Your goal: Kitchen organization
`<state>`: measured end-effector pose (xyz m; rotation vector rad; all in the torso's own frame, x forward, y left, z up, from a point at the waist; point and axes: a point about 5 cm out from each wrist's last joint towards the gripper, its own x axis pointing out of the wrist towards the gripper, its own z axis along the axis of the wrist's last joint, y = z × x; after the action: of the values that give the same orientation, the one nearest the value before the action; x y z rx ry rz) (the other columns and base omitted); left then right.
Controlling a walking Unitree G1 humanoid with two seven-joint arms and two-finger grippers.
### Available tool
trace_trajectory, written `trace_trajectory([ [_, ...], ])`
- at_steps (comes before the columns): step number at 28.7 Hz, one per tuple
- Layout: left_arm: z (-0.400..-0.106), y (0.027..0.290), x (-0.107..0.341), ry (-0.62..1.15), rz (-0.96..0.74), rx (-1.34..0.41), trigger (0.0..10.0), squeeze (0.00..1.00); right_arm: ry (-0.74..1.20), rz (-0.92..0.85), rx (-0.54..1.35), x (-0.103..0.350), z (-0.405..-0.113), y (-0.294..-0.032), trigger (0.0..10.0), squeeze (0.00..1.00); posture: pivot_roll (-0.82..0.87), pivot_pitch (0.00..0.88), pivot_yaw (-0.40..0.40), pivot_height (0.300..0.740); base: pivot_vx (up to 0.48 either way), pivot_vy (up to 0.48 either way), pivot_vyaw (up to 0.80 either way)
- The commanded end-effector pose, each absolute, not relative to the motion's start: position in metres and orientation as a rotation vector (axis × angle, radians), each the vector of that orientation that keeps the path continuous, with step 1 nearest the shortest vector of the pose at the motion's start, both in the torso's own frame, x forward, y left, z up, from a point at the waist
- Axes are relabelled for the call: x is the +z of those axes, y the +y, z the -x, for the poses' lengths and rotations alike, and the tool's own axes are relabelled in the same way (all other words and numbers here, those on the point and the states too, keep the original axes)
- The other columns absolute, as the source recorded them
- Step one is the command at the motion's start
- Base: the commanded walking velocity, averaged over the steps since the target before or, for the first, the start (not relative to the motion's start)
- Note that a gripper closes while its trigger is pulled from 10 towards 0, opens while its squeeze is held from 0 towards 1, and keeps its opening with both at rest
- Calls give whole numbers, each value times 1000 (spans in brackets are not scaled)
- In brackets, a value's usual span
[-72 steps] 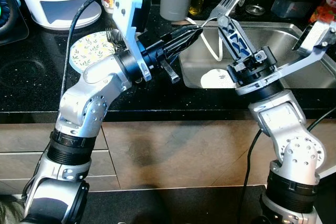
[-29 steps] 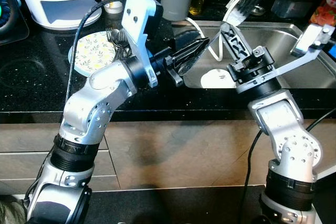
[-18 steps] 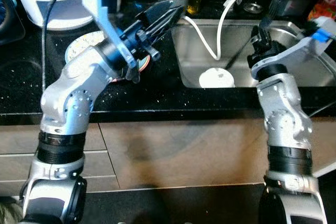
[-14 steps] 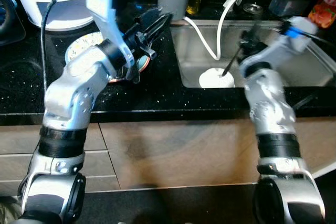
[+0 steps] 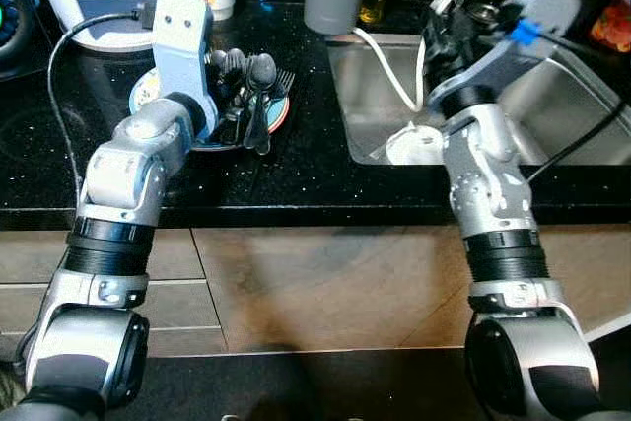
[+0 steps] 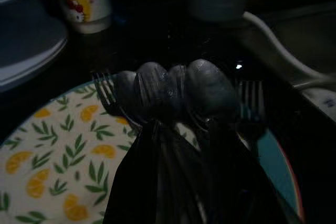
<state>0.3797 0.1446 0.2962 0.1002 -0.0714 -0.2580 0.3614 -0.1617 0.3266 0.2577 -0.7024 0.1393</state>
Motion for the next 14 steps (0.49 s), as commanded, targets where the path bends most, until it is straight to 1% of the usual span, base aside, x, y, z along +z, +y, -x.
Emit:
trace_trajectory([
  [1, -383, 137, 292, -52, -120, -255, 10000, 0, -714, -265, 123, 324, -358, -166, 10000, 0, 145, 112, -45, 740, 0, 0, 0],
  [4, -393, 123, 292, -13, -100, -198, 10000, 0, -715, -263, 115, 321, -354, -165, 10000, 0, 129, 100, -38, 740, 0, 0, 0],
  [5, -394, 113, 296, -24, -105, -187, 10000, 0, -713, -257, 114, 319, -352, -164, 10000, 0, 124, 98, -36, 740, 0, 0, 0],
  [6, -394, 113, 296, -24, -105, -187, 10000, 0, -713, -257, 114, 319, -352, -164, 10000, 0, 124, 98, -36, 740, 0, 0, 0],
  [8, -395, 97, 301, -21, -116, -188, 10000, 0, -709, -245, 114, 317, -347, -164, 10000, 0, 117, 90, -27, 740, 0, 0, 0],
  [11, -394, 80, 302, 9, -146, -176, 10000, 0, -703, -237, 104, 313, -342, -167, 10000, 0, 115, 89, -22, 740, 0, 0, 0],
  [14, -395, 77, 297, 35, -160, -144, 10000, 0, -696, -239, 92, 310, -339, -171, 10000, 0, 114, 87, -20, 740, 0, 0, 0],
])
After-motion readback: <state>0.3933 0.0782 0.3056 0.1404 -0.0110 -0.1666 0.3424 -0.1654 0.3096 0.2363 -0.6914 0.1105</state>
